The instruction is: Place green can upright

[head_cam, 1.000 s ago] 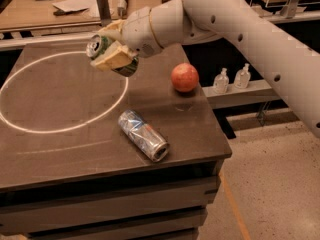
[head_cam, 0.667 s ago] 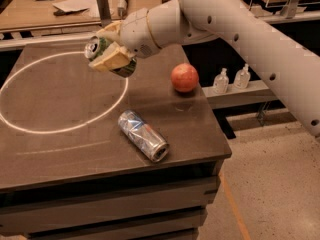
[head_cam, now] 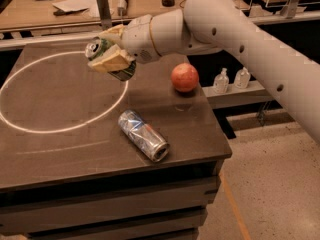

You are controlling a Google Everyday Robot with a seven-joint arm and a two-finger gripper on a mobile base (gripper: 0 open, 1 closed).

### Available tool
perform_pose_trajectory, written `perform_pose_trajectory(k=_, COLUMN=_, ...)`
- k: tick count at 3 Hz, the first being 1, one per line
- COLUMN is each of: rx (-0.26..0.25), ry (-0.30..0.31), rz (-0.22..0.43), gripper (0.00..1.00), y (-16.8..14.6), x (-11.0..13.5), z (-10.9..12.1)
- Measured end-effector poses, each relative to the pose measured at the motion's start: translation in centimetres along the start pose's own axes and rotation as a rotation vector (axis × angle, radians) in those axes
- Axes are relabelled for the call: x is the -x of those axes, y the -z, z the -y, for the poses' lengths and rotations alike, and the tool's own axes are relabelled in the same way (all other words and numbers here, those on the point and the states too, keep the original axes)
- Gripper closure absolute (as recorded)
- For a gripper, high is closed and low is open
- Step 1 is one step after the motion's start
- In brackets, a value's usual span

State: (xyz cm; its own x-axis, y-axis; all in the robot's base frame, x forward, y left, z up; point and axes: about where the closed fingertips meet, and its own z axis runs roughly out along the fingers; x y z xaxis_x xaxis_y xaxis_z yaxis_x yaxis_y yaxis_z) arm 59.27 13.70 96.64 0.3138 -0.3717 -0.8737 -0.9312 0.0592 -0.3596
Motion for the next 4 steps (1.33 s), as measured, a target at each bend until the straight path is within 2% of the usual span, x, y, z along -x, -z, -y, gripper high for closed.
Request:
perform_pose_trajectory(k=1, rx=-0.144, ry=-0.157, rz=0.11, gripper=1.0, y=0.3, x=0.0, z=-0.1)
perform_pose_trajectory(k=2, rx=-0.168, ry=-0.146, rz=0.11, gripper=1.0, y=0.3, x=0.1, z=0.9)
perform_pose_trajectory(k=3, rx=-0.173, ry=-0.175, rz=0.144, gripper=1.0, y=0.3, x=0.0, z=0.8)
perform_pose_trajectory(k=4, rx=-0.206, ry=-0.294, rz=0.252, gripper=1.0, y=0.8, x=-1.6, z=0.7)
